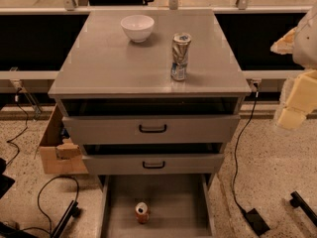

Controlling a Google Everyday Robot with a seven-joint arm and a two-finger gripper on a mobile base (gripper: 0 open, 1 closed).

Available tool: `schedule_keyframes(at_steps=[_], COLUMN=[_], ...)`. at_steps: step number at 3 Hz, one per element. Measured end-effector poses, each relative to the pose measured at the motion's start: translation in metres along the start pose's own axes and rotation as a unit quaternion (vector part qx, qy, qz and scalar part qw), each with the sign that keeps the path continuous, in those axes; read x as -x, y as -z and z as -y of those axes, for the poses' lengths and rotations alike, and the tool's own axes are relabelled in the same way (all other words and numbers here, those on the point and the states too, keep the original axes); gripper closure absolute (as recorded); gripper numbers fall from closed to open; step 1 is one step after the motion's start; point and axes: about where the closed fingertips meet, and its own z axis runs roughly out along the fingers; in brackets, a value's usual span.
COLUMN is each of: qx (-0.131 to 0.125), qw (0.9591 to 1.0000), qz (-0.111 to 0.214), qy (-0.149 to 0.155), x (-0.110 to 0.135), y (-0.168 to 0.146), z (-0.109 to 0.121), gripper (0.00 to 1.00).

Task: Pick coke can from bottom drawer and place on counter

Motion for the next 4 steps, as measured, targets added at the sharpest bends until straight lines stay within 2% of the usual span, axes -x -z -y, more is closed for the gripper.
schedule_keyframes(at_steps=[1,2,3,4], qx=[0.0,0.0,0.009,0.031], qw=[1.0,0.9993,0.9954,0.9873], qz=[0.0,0.032,0.073,0.116], qy=[0.0,-0.021,-0.061,-0.103], x=[0.0,-0.002,-0.013,-0.02], y=[0.0,-0.017,-0.062,-0.13], z=[0.0,-0.008,-0.026,-0.049], gripper=[0.0,0.0,0.0,0.0])
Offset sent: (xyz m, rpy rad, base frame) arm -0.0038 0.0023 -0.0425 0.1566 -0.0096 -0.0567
